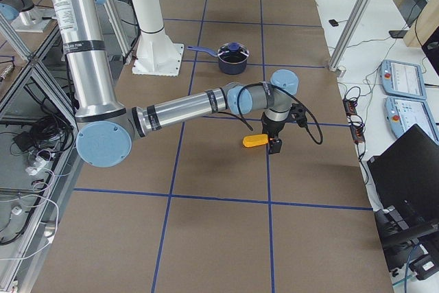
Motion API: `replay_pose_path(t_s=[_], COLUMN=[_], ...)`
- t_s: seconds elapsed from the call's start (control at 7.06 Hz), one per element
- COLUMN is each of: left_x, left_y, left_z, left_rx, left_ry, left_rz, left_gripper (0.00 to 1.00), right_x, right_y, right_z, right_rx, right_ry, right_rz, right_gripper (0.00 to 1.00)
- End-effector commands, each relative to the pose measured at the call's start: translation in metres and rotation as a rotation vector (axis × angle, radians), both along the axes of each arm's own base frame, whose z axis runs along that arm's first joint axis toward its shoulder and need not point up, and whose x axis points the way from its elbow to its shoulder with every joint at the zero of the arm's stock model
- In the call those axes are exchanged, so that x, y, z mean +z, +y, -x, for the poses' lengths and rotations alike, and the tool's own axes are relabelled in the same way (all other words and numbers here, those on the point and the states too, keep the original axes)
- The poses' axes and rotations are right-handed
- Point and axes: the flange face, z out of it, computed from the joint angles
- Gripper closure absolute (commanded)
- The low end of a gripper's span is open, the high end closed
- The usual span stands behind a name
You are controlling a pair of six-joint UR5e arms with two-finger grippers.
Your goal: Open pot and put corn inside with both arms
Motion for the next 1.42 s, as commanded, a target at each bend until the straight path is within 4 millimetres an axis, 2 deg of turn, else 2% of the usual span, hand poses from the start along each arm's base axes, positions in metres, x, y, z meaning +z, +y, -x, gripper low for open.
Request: replay_pose_path(t_s=[0.0,0.14,0.43,0.57,0.71,0.85,0.99,1.13,1.28], left_x=[-0.048,-0.085,-0.162,-0.194,-0.228,-0.27,-0.304,-0.347,-0.385], left_y=[-0.025,-0.04,-0.058,-0.059,-0.058,-0.053,-0.033,-0.02,-0.004], left_z=[-0.041,-0.074,-0.136,-0.168,-0.194,-0.228,-0.269,-0.314,-0.348], left_rx=[-0.012,-0.033,-0.062,-0.069,-0.085,-0.097,-0.092,-0.067,-0.034], left_ry=[0.039,0.058,0.106,0.121,0.134,0.118,0.08,0.056,0.028], left_rz=[0.022,0.046,0.076,0.094,0.115,0.133,0.129,0.143,0.126], left_gripper=[0.01,0.01,0.0,0.0,0.0,0.0,0.0,0.0,0.0], right_x=[-0.012,-0.017,-0.019,-0.033,-0.038,-0.037,-0.038,-0.04,-0.037], right_y=[-0.003,-0.001,-0.002,-0.005,-0.007,-0.006,-0.006,-0.006,-0.003], right_z=[0.025,0.044,0.053,0.079,0.086,0.089,0.1,0.107,0.12], right_rx=[-0.047,-0.073,-0.006,0.008,0.007,0.001,-0.016,-0.026,-0.047], right_ry=[-0.006,-0.019,-0.003,-0.003,0.008,0.008,0.003,0.002,0.004], right_rz=[-0.027,-0.062,-0.038,-0.02,-0.032,-0.03,-0.029,-0.028,-0.02], right_gripper=[0.0,0.0,0.0,0.0,0.0,0.0,0.0,0.0,0.0])
